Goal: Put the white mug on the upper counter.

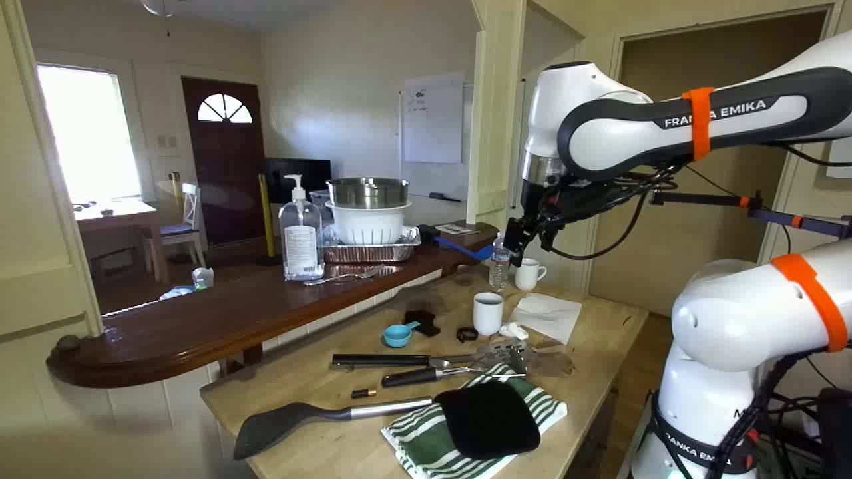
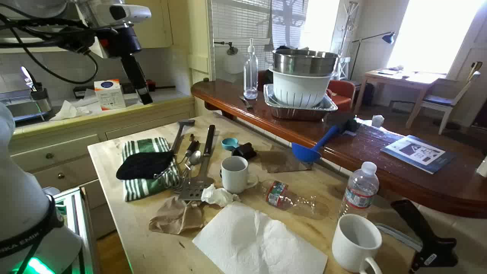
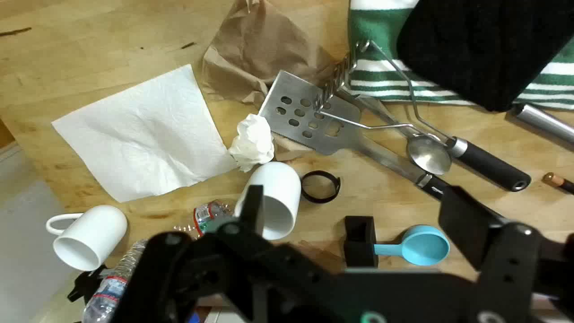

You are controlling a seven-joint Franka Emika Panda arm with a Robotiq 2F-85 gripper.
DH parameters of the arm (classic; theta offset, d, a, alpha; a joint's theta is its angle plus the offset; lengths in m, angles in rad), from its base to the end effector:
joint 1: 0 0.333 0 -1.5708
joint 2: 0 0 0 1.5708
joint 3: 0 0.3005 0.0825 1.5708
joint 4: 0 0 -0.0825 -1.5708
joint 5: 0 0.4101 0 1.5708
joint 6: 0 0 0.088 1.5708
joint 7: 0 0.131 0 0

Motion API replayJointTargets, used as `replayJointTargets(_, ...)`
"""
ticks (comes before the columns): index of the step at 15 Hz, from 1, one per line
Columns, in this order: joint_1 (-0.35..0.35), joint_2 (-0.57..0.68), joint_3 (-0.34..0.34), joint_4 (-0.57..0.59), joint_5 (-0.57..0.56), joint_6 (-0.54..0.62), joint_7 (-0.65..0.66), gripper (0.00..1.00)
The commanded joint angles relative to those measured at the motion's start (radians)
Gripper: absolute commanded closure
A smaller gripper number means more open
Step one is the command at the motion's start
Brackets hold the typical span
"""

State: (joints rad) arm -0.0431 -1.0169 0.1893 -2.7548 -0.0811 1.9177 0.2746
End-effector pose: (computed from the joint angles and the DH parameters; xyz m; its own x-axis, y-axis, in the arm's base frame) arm 0.3158 0.0309 0.4585 0.9626 -0.1561 0.2217 -0.1987 -0.9624 0.1851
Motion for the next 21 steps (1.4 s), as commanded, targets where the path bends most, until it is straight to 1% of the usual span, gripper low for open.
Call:
replayJointTargets(1,0.006,0.002,-0.006,0.001,-0.006,-0.003,0.004,0.0)
replayJointTargets(8,0.006,0.003,-0.006,0.0,-0.006,-0.003,0.004,0.0)
replayJointTargets(9,-0.039,0.045,-0.002,0.017,-0.017,-0.002,0.046,0.0)
replayJointTargets(10,-0.088,0.062,0.004,0.012,-0.04,0.044,0.1,0.0)
replayJointTargets(11,-0.116,0.093,-0.012,0.025,-0.05,0.044,0.117,0.0)
replayJointTargets(13,-0.196,0.191,-0.057,0.063,-0.085,0.064,0.133,0.0)
replayJointTargets(15,-0.261,0.294,-0.103,0.11,-0.089,0.097,0.153,0.0)
replayJointTargets(16,-0.279,0.342,-0.123,0.129,-0.071,0.124,0.17,0.0)
replayJointTargets(19,-0.287,0.483,-0.194,0.186,0.004,0.215,0.201,0.0)
replayJointTargets(20,-0.278,0.36,-0.18,0.123,-0.048,0.178,0.162,0.0)
replayJointTargets(21,-0.278,0.398,-0.193,0.138,-0.048,0.187,0.161,0.0)
